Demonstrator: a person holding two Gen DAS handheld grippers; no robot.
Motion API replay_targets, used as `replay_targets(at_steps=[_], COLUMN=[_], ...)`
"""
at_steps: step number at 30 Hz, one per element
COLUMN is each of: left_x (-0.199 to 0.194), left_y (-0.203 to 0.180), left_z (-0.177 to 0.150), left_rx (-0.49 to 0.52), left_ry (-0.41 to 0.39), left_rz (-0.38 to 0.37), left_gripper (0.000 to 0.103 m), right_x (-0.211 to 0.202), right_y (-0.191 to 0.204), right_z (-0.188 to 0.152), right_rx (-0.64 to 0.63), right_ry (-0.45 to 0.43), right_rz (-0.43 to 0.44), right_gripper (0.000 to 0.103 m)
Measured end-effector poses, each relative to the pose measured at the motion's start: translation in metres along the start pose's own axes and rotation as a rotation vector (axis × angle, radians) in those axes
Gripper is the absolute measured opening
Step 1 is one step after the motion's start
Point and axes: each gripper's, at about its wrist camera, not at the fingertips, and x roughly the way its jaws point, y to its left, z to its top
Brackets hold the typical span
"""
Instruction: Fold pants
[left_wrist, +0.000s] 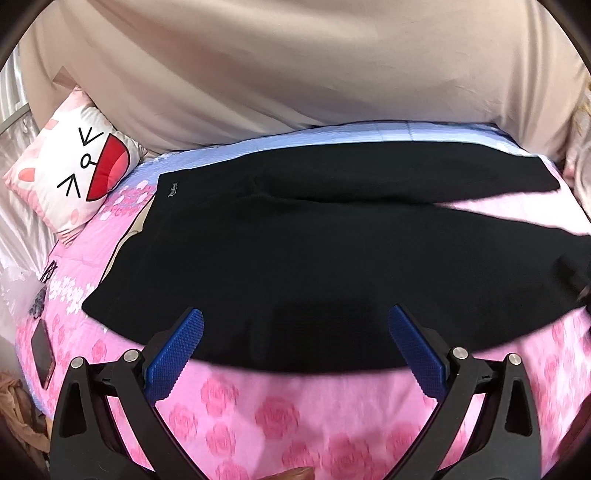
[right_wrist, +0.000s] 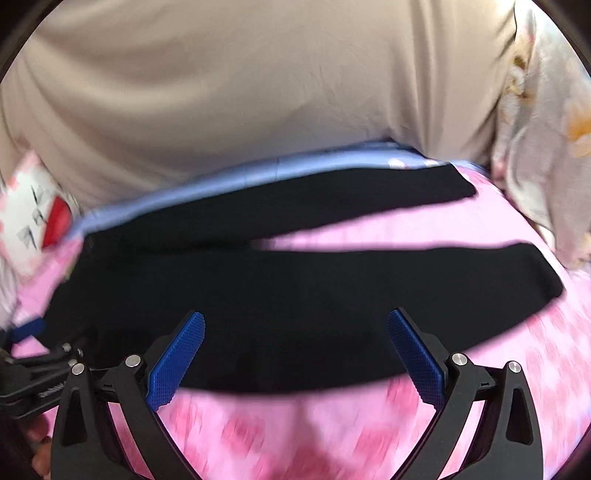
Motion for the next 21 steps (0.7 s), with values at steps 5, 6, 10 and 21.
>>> replay_targets(at_steps=[5,6,10,21], left_x=[0.027,0.031,0.058,0.163], left_y=[0.018,0.021,0.043,0.191], left_z=[0.029,0.033,0.06,0.148], left_rx=[-0.045,-0.053,-0.109,-0.358], left_ry=[-0.007,-0.003,0.006,0.102], left_rz=[0.033,0.032,0.044,0.078], left_gripper=[0.098,0.098,0.098,0.098], right_x=[0.064,0.084,0.152,0.277], right_y=[-0.103,-0.127,-0.204,-0.287], right_z=[0.066,0.08,0.128,0.178], right_rx=[-0.001,0.01,0.083,0.166], right_ry=[-0.032,-0.007,0.096,0.235], right_rz=[-0.154,-0.19,-0.218,-0.189], right_gripper=[0.098,0.098,0.096,0.095])
